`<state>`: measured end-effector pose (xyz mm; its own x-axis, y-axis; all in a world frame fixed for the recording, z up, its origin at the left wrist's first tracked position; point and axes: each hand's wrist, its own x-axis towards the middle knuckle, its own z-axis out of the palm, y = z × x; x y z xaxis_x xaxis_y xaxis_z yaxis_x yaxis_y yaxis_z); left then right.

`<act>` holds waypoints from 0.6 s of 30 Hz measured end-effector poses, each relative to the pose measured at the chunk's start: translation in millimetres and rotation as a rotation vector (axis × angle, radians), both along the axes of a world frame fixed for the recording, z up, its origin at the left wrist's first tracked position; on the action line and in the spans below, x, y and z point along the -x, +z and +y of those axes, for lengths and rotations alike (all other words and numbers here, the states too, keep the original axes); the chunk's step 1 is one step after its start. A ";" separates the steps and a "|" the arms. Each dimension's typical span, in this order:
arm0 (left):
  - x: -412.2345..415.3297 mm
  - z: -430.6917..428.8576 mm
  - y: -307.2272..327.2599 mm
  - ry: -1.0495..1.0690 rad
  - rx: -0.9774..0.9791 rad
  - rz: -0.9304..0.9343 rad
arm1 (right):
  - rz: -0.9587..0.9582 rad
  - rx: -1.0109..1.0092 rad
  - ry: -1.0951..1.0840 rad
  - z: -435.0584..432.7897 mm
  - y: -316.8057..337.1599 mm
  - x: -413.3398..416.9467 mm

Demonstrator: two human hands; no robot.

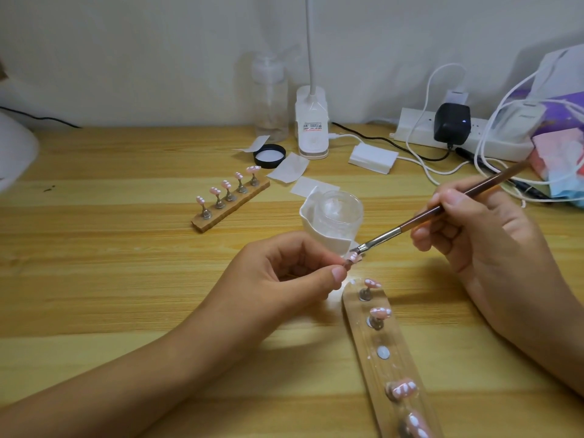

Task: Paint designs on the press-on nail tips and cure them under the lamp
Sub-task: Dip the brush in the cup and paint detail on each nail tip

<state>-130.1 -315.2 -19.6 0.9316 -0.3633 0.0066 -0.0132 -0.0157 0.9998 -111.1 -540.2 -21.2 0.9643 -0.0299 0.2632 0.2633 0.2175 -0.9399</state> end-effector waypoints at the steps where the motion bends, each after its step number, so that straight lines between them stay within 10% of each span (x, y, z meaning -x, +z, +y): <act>1: 0.1 0.3 0.3 0.000 0.006 0.002 | 0.001 -0.014 -0.009 -0.1 0.4 -0.3; 18: 0.0 -1.7 2.5 0.017 0.023 0.028 | 0.003 0.042 -0.013 -0.7 -2.0 0.3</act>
